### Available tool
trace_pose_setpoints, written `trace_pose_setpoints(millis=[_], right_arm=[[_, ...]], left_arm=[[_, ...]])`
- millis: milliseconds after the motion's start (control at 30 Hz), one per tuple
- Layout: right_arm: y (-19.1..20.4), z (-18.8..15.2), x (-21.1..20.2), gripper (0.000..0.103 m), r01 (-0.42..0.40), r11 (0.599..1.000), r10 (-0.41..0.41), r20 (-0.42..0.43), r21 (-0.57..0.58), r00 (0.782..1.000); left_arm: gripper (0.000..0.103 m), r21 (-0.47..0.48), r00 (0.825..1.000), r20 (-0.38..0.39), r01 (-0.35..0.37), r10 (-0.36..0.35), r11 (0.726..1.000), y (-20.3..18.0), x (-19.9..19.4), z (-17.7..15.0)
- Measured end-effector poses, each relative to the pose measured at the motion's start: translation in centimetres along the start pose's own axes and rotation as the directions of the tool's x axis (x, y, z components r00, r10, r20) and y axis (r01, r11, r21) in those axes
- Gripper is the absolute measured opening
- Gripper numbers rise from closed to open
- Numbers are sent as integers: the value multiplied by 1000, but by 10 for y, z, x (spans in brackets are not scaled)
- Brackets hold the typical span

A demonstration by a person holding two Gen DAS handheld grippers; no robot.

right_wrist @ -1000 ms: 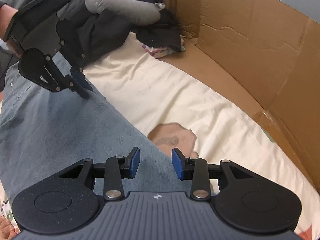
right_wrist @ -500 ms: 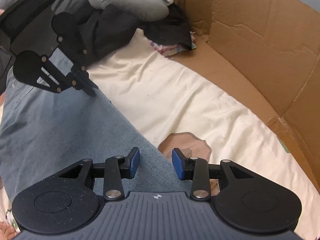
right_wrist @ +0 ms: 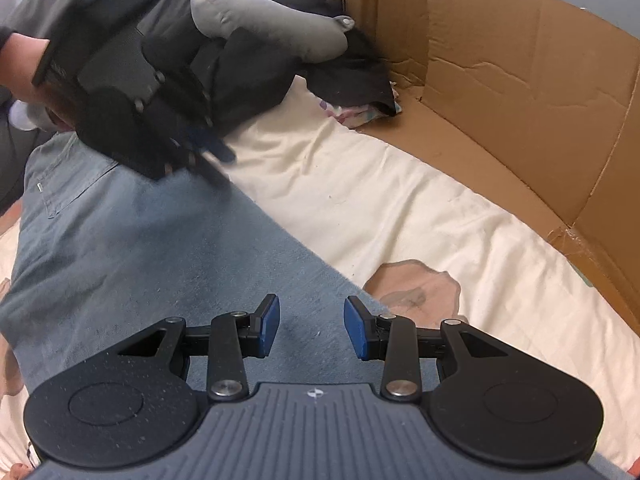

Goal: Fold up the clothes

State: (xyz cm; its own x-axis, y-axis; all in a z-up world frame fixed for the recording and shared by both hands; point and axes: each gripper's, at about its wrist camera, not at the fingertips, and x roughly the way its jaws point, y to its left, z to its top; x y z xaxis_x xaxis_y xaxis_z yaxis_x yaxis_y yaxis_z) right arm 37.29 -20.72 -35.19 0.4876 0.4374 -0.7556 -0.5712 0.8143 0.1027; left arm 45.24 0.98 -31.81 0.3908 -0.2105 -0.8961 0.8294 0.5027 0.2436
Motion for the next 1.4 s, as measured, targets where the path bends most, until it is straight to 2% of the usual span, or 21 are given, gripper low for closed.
trace_pose_setpoints(millis=[100,200,333,433,533,633,800,900,1000,1067,1100,1167,1333,1367,1400], right_arm=[[4,-4,-6,43,26,1000,-26,5,10,1000],[6,-10,-10,43,66,998,-66,-3,10,998],[3,-18,-12,43,83,995,-83,-4,48,997],[0,-22,-10,43,115,990,-114,-16,85,993],[-8,-24,-6,43,142,976,-137,-38,167,990],[-8,-27,1,43,169,969,-161,-60,182,985],[-10,-27,13,49,195,954,-181,-82,226,980],[-9,-24,19,52,217,946,-199,-95,242,975],[-7,-21,25,54,230,945,-210,-105,234,972],[-7,-21,25,55,229,945,-210,-105,232,972],[-7,-21,25,55,229,946,-210,-104,231,972],[-7,-21,25,55,228,946,-209,-104,230,972],[-7,-20,25,56,227,947,-208,-103,226,973],[-7,-20,25,56,227,948,-208,-103,225,973],[-7,-20,26,56,227,948,-208,-103,224,973]], left_arm=[[23,-104,999,11,-45,47,994,3,-14,-18],[23,-229,996,20,-75,82,971,6,-25,-36],[23,-402,991,35,-104,128,910,8,-32,-52],[23,-490,988,26,-121,154,863,7,-27,-60],[23,-543,985,5,-142,172,827,7,-14,-65],[23,-594,983,3,-146,184,791,11,-4,-68],[23,-621,979,5,-157,204,768,20,3,-62],[21,-658,980,12,-144,201,739,32,-4,-60],[22,-667,971,3,-176,238,724,40,-20,-67],[23,-680,962,-21,-213,271,702,47,-31,-80],[23,-689,956,-34,-233,291,686,50,-37,-87],[23,-721,934,-63,-285,350,632,59,-51,-109],[23,-796,869,-179,-403,461,452,83,-82,-167],[23,-801,856,-201,-424,477,423,88,-86,-178],[23,-811,851,-217,-430,479,396,93,-88,-186]])
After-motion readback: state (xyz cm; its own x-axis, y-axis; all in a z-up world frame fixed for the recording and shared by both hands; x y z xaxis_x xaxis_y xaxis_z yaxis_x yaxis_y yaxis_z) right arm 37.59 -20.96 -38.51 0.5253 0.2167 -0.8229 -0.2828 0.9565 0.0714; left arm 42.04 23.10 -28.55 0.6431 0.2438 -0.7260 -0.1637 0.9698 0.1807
